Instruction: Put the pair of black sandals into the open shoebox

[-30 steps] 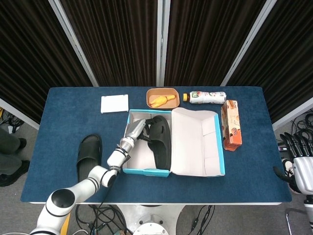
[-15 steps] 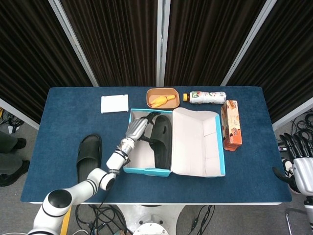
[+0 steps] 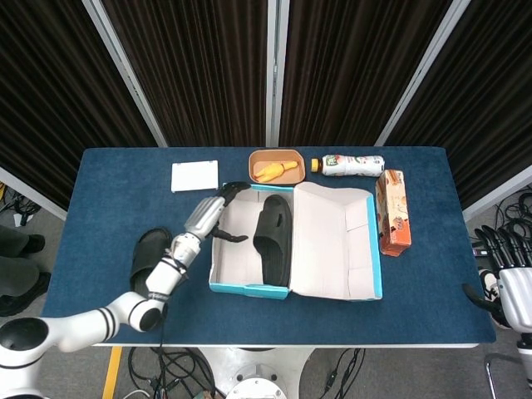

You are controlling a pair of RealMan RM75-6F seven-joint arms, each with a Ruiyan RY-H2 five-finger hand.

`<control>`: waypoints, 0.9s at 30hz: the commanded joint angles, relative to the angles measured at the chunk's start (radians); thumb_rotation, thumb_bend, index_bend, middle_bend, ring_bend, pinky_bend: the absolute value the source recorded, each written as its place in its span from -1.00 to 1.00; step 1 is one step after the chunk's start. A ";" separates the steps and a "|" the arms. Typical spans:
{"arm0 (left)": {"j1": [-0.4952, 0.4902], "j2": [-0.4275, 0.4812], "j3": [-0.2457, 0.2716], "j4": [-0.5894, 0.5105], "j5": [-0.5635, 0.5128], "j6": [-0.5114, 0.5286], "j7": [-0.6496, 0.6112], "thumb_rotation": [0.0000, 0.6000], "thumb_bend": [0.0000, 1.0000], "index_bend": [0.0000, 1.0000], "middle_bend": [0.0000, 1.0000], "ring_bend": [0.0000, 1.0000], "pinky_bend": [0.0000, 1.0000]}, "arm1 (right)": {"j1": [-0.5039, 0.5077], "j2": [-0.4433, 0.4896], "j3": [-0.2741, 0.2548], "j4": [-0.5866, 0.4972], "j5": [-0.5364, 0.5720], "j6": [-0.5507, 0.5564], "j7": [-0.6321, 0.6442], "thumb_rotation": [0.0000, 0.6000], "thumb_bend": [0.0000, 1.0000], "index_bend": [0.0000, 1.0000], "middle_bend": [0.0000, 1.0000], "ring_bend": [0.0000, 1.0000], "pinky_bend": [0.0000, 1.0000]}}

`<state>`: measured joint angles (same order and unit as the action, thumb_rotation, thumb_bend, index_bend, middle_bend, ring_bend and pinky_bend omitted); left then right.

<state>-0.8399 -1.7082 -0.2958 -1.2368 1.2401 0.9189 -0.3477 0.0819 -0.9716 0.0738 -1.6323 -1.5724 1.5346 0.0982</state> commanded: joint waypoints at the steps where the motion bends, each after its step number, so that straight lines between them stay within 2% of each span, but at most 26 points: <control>1: 0.097 0.166 0.008 -0.154 -0.033 0.084 0.131 1.00 -1.00 -0.80 -0.83 -0.82 -0.47 | 0.002 -0.001 0.001 0.004 -0.007 0.004 0.004 1.00 -0.77 -1.00 -0.87 -1.00 -1.00; 5: 0.151 0.280 0.039 -0.222 -0.060 0.109 0.239 1.00 -1.00 -0.71 -0.78 -0.57 -0.19 | 0.004 -0.001 0.003 0.011 -0.007 0.003 0.012 1.00 -0.77 -1.00 -0.87 -1.00 -1.00; 11: 0.230 0.418 0.114 -0.339 -0.158 0.104 0.402 1.00 -1.00 -0.68 -0.69 0.08 0.34 | 0.014 -0.007 0.002 0.024 -0.011 -0.008 0.026 1.00 -0.76 -1.00 -0.87 -1.00 -1.00; 14: 0.252 0.447 0.157 -0.391 -0.195 0.074 0.439 1.00 -1.00 -0.68 -0.69 0.22 0.39 | 0.022 -0.012 0.002 0.029 -0.013 -0.018 0.030 1.00 -0.77 -1.00 -0.87 -1.00 -1.00; 17: 0.258 0.469 0.195 -0.428 -0.239 0.030 0.482 1.00 -1.00 -0.69 -0.69 0.26 0.41 | 0.030 -0.014 0.003 0.031 -0.017 -0.025 0.031 1.00 -0.77 -1.00 -0.87 -1.00 -1.00; 22: 0.274 0.468 0.208 -0.480 -0.311 0.036 0.509 1.00 -1.00 -0.72 -0.69 0.35 0.42 | 0.032 -0.014 0.003 0.031 -0.012 -0.029 0.030 1.00 -0.77 -1.00 -0.87 -1.00 -1.00; 27: 0.259 0.441 0.215 -0.460 -0.377 0.000 0.534 1.00 -1.00 -0.72 -0.69 0.45 0.43 | 0.033 -0.017 0.002 0.035 -0.006 -0.034 0.032 1.00 -0.77 -1.00 -0.87 -1.00 -1.00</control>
<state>-0.5746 -1.2575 -0.0856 -1.7047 0.8821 0.9307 0.1710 0.1151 -0.9888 0.0757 -1.5975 -1.5787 1.5007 0.1306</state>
